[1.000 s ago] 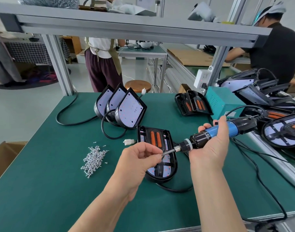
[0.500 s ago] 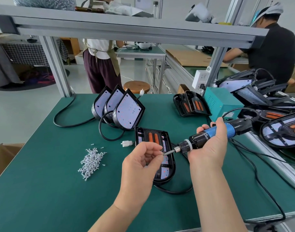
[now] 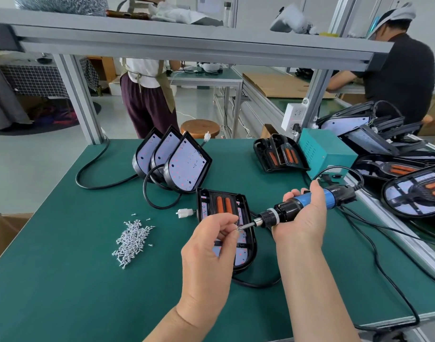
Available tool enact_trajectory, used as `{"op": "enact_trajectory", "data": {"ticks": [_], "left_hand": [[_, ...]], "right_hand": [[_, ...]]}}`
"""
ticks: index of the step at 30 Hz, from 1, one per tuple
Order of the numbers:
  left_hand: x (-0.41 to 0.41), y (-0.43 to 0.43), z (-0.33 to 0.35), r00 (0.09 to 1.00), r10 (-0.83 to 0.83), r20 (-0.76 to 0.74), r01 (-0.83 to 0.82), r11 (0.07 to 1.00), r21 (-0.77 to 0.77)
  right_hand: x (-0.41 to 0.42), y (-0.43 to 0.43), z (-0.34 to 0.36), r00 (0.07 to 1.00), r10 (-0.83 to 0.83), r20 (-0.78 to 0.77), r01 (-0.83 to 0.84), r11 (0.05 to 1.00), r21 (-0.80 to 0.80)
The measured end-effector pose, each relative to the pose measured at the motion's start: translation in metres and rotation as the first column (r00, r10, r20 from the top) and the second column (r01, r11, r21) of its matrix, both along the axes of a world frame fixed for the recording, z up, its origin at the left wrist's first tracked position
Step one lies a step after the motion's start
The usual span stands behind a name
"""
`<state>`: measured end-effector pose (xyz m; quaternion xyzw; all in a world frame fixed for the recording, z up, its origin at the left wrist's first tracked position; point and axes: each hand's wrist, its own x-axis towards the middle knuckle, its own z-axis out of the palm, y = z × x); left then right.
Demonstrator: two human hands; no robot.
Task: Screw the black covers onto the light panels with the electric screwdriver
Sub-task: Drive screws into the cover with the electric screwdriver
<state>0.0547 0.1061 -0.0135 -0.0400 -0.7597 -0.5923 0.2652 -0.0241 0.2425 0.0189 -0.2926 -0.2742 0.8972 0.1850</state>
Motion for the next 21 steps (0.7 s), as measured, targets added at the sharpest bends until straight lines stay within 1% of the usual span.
{"op": "enact_trajectory", "data": {"ticks": [5,8,10,12,14,17,21], "left_hand": [[0.0030,0.0044,-0.0050,0.990,-0.077,0.121,0.061,0.990,0.130],[0.0051,0.0070,-0.0054,0.983,-0.106,0.150,0.075,0.977,0.198],[0.0032,0.0063,-0.0061,0.974,-0.142,0.176,0.087,0.953,0.290],[0.0007,0.0048,-0.0069,0.965,-0.179,0.193,0.089,0.911,0.402],[-0.0005,0.0037,-0.0078,0.957,-0.212,0.198,0.094,0.872,0.480],[-0.0014,0.0051,-0.0086,0.947,-0.255,0.194,0.112,0.831,0.544],[0.0002,0.0067,-0.0085,0.946,-0.266,0.183,0.117,0.811,0.573]], "right_hand": [[0.0008,-0.0004,-0.0050,0.999,-0.013,-0.029,0.013,1.000,-0.027],[0.0011,0.0003,-0.0030,0.999,-0.022,-0.040,0.022,1.000,-0.008],[0.0008,0.0034,-0.0003,0.997,-0.046,-0.057,0.045,0.999,-0.010],[0.0011,0.0066,0.0022,0.996,-0.064,-0.065,0.063,0.998,-0.019],[0.0024,0.0075,0.0021,0.996,-0.063,-0.059,0.062,0.998,-0.014],[0.0045,0.0056,-0.0010,0.998,-0.046,-0.053,0.046,0.999,-0.001],[0.0054,0.0027,-0.0011,0.999,-0.030,-0.044,0.030,0.999,0.015]]}}
